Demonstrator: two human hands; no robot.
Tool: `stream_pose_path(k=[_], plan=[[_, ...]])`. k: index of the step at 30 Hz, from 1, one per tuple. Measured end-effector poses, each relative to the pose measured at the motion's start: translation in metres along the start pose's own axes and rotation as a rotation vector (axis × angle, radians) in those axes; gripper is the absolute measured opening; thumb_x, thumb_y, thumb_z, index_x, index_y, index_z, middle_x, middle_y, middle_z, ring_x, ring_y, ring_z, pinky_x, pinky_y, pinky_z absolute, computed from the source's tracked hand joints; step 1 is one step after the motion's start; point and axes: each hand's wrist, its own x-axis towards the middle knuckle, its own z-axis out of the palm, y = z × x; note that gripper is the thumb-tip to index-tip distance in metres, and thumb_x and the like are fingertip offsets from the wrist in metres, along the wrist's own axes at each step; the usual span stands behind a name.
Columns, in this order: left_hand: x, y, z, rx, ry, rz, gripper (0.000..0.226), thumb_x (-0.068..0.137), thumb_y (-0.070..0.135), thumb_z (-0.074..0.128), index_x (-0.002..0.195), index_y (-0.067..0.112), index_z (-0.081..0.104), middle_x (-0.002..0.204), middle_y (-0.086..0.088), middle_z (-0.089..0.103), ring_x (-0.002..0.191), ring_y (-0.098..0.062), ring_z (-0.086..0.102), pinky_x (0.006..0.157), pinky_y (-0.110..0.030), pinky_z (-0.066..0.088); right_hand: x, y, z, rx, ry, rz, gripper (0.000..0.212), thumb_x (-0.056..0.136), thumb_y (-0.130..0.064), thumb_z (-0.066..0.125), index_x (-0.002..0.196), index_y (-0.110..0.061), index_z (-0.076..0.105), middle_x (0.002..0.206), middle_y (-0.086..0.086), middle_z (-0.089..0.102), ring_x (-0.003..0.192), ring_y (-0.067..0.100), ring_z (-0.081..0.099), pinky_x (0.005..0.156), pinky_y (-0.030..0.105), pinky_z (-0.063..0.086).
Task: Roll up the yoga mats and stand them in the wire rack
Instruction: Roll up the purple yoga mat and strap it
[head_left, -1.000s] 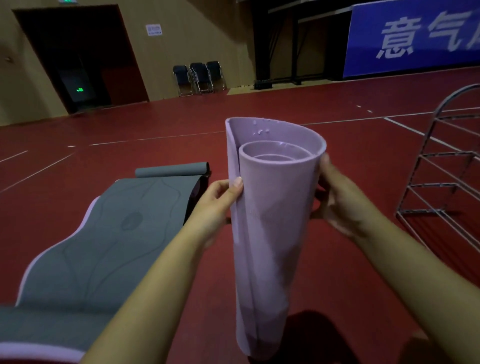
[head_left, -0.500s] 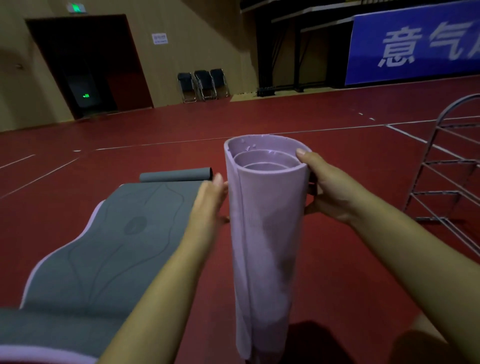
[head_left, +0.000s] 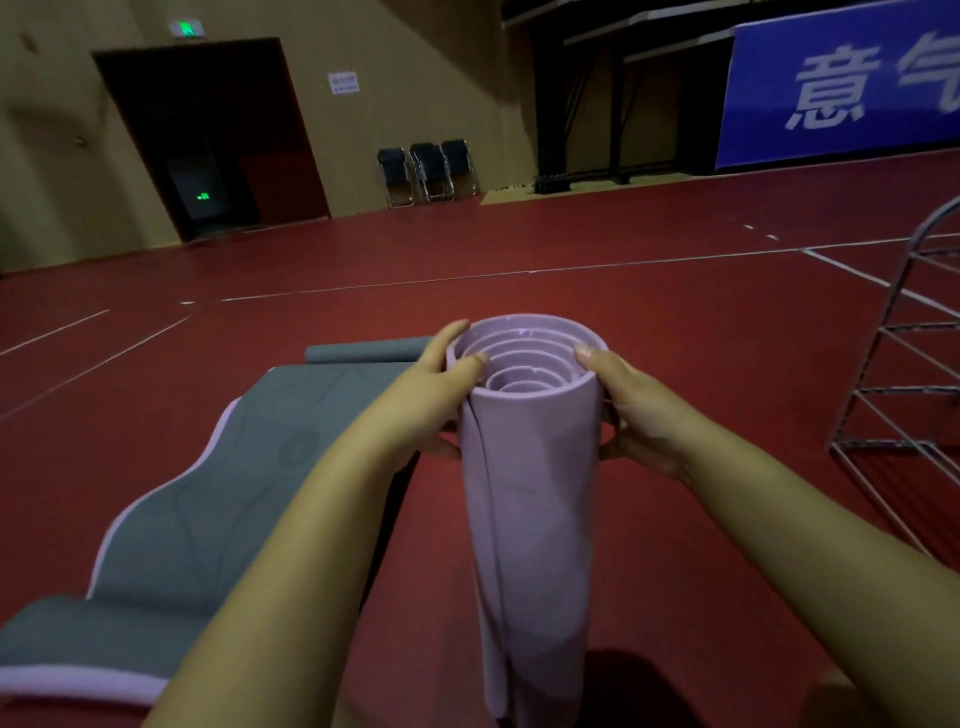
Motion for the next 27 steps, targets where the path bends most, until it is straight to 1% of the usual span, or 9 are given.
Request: stream_pose_path(k=[6, 8, 11, 15, 17, 20, 23, 25, 27], plan=[[0.0, -0.029, 0.009, -0.004, -0.024, -0.005, 0.049, 0.072, 0.063, 0.055, 0.117, 0.07, 0.038, 0.129, 0.013, 0.057, 0.111, -0.02, 0.06, 0.094, -0.045, 0.05, -0.005, 0.026, -0.004, 0.044, 0.022, 0.004, 0.033, 0.096, -0.047, 0.038, 0.12, -0.034, 0.056, 0.075, -0.023, 0.065, 0.065, -0.006, 0.055, 0.074, 0.032, 0.043], [-0.001, -0.028, 0.009, -0.029, -0.013, -0.004, 0.052, 0.077, 0.059, 0.055, 0.125, 0.066, 0.035, 0.131, 0.01, 0.056, 0.112, -0.02, 0.059, 0.098, -0.045, 0.048, -0.006, 0.028, -0.003, 0.064, 0.006, 0.009, 0.031, 0.096, -0.05, 0.039, 0.116, -0.036, 0.057, 0.092, -0.021, 0.067, 0.082, -0.001, 0.057, 0.078, 0.035, 0.044], [-0.007, -0.017, 0.005, 0.031, 0.068, -0.016, 0.055, 0.09, 0.04, 0.056, 0.14, 0.046, 0.035, 0.131, 0.004, 0.053, 0.107, -0.024, 0.059, 0.087, -0.045, 0.054, -0.01, 0.014, 0.0, -0.053, -0.016, 0.025, 0.023, 0.093, -0.048, 0.047, 0.111, -0.038, 0.058, 0.113, -0.015, 0.062, 0.095, 0.006, 0.056, 0.087, 0.044, 0.042], [-0.007, -0.009, -0.008, 0.177, 0.272, 0.113, 0.038, 0.093, 0.025, 0.058, 0.13, 0.015, 0.057, 0.11, -0.006, 0.065, 0.089, -0.025, 0.064, 0.075, -0.043, 0.058, -0.006, -0.016, -0.005, -0.424, 0.089, -0.189, 0.06, 0.087, -0.034, 0.066, 0.142, -0.034, 0.04, 0.116, -0.003, 0.054, 0.096, 0.013, 0.058, 0.083, 0.041, 0.051], [-0.005, -0.015, -0.007, 0.063, 0.267, 0.098, 0.033, 0.095, 0.025, 0.053, 0.125, 0.014, 0.062, 0.1, -0.006, 0.066, 0.083, -0.022, 0.062, 0.074, -0.041, 0.058, -0.001, -0.017, 0.0, -0.605, 0.097, -0.328, 0.054, 0.09, -0.029, 0.063, 0.141, -0.025, 0.045, 0.114, -0.002, 0.056, 0.099, 0.01, 0.052, 0.09, 0.033, 0.047], [-0.01, -0.04, 0.009, 0.04, 0.352, 0.169, 0.037, 0.096, 0.037, 0.049, 0.127, 0.021, 0.061, 0.121, 0.003, 0.066, 0.112, -0.015, 0.06, 0.098, -0.04, 0.048, 0.004, 0.002, 0.008, -0.677, 0.088, -0.401, 0.038, 0.101, -0.019, 0.043, 0.137, -0.009, 0.049, 0.135, 0.007, 0.055, 0.109, 0.007, 0.046, 0.098, 0.021, 0.037], [-0.03, -0.058, 0.024, 0.125, 0.372, 0.179, 0.045, 0.097, 0.048, 0.04, 0.135, 0.027, 0.053, 0.135, 0.007, 0.056, 0.126, -0.012, 0.05, 0.103, -0.025, 0.037, -0.001, 0.016, 0.009, -0.574, 0.086, -0.371, 0.038, 0.103, -0.021, 0.038, 0.14, -0.014, 0.046, 0.144, 0.003, 0.047, 0.128, 0.013, 0.044, 0.107, 0.028, 0.036], [-0.037, -0.044, 0.017, 0.203, 0.283, 0.113, 0.045, 0.097, 0.048, 0.04, 0.137, 0.03, 0.048, 0.13, 0.003, 0.059, 0.114, -0.022, 0.058, 0.096, -0.028, 0.044, -0.006, 0.012, 0.006, -0.541, 0.077, -0.29, 0.038, 0.102, -0.027, 0.038, 0.14, -0.023, 0.046, 0.14, -0.002, 0.05, 0.12, 0.016, 0.051, 0.098, 0.039, 0.046], [-0.037, -0.016, 0.006, 0.22, 0.149, -0.023, 0.039, 0.095, 0.046, 0.047, 0.129, 0.027, 0.054, 0.106, -0.004, 0.062, 0.083, -0.031, 0.065, 0.08, -0.042, 0.057, -0.013, 0.0, 0.005, -0.581, 0.044, -0.178, 0.038, 0.101, -0.031, 0.04, 0.138, -0.032, 0.047, 0.134, -0.003, 0.052, 0.105, 0.018, 0.052, 0.083, 0.045, 0.053]])
